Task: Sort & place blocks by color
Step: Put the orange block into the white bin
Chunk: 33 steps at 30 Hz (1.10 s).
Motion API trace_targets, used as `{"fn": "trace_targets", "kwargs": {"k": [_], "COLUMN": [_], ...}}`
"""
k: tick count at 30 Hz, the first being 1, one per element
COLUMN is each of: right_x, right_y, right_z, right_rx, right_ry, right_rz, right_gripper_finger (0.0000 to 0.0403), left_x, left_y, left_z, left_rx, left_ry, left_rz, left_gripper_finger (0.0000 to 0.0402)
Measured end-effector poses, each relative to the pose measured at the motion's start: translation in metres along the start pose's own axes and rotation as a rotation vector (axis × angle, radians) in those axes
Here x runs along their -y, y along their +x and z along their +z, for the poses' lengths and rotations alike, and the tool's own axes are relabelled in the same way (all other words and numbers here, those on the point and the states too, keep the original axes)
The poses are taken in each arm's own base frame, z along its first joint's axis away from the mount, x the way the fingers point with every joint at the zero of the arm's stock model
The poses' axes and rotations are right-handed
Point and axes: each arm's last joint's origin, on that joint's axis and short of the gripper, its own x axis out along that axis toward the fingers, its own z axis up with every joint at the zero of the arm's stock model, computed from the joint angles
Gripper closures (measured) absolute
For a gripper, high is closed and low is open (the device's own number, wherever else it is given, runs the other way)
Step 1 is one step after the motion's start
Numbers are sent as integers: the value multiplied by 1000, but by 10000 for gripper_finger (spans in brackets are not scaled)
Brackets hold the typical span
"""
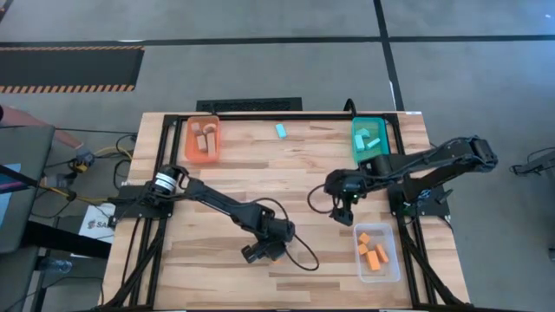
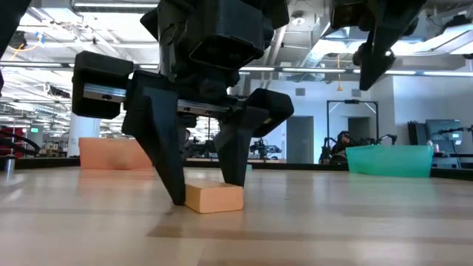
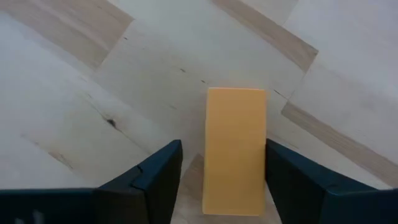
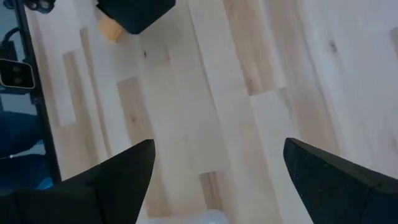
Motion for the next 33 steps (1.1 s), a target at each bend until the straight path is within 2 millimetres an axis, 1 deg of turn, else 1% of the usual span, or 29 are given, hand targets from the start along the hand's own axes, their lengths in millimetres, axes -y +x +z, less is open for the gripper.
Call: {"fn": "trace_targets", "kwargs": {"k": [4,7,8,10,12,14,18,20,22,24,27,31,33], "right_x": [-8,-14,-17,-23,-28,-30,-33,-37,-41,-47,-56,-67,-72], "right_y": [1,1,0,-5,-14,-27,-53,-63,-69,-73,-70,-58,-50], "right_z": [-4,-8,-10,-19,-29,-39,-58,-63,-63,-58,-46,-24,-13], "right_rx": [8,33,48,84,125,170,283,350,415,487,564,647,679], "right_ry": [47,91,96,93,97,108,123,97,35,-48,-236,-529,-638], "right_rz": [-11,-57,-78,-127,-173,-206,-202,-169,-134,-115,-129,-199,-217], "right_gripper_finger": [25,25,25,25,25,25,25,25,25,25,25,25,25], "left_x": [4,5,4,6,2,-2,-6,-8,-9,-9,-9,-8,-7], "left_y": [1,-1,-4,-15,-39,-75,-138,-167,-187,-188,-180,-172,-172], "left_z": [3,9,12,12,18,20,8,-1,-10,-23,-35,-39,-38], "left_rx": [-8,-18,-20,-45,3,78,224,377,570,702,858,976,1016], "left_ry": [-13,-114,-151,-215,-245,-294,-436,-541,-632,-748,-887,-995,-1008], "left_rz": [5,10,1,-39,-12,31,137,177,175,132,46,-58,-100], "left_gripper_finger": [248,293,303,304,304,304,304,304,304,304,296,292,294]}}
